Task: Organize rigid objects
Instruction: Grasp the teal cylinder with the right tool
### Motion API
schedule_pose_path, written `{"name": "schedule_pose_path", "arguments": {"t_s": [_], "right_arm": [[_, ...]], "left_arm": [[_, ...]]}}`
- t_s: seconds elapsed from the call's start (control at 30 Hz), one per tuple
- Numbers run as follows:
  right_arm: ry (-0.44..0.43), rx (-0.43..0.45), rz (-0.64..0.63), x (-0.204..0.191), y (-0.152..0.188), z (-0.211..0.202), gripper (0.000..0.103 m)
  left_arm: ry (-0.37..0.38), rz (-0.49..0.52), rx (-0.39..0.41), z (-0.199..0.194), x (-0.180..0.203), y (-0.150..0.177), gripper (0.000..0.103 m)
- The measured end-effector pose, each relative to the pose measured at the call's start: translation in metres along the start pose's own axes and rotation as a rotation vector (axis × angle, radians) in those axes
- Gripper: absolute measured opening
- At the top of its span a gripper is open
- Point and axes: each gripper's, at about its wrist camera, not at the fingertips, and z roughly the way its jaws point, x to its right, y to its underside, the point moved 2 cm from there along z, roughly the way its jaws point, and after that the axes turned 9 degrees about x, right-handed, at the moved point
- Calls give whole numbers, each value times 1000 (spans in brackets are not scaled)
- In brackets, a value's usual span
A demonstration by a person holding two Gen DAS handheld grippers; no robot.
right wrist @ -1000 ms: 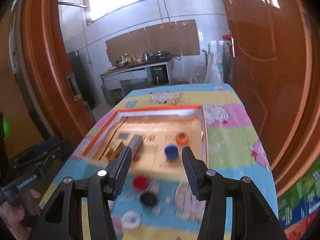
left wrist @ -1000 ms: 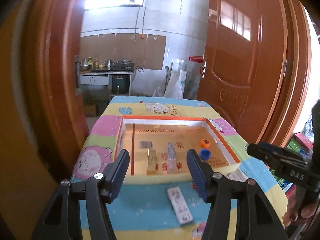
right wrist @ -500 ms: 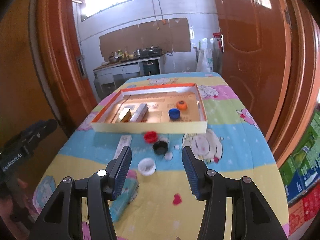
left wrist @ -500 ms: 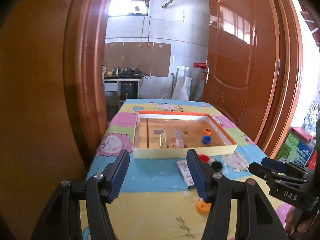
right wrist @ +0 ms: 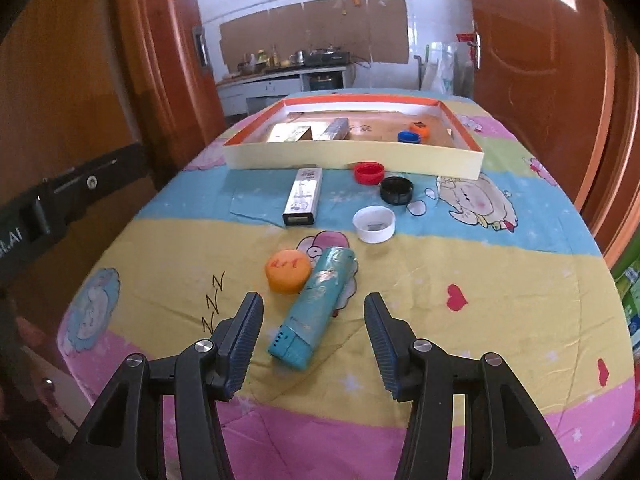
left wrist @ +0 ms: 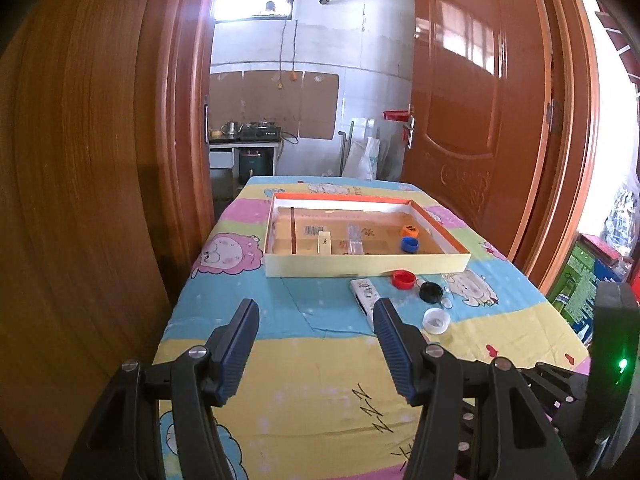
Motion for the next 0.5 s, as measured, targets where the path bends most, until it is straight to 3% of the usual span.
{"name": "schedule_pose_path", "arguments": {"t_s": [0.2,0.27,0.33,0.5], "right_arm": [[52,-38,-49,-8,3,16,54],[74,-36,-71,-8,3,18,44],[92,-34,-78,-6,2,18,27],[98,-38,-48,10,2,18,23]], "left_arm": [[5,-11,-15,3,-5,5,59],[5,-10,-21,4,-7,7,59],[13,-8,-28,6,-6,8,59],[66,28,-45,10,4,13,59]]}}
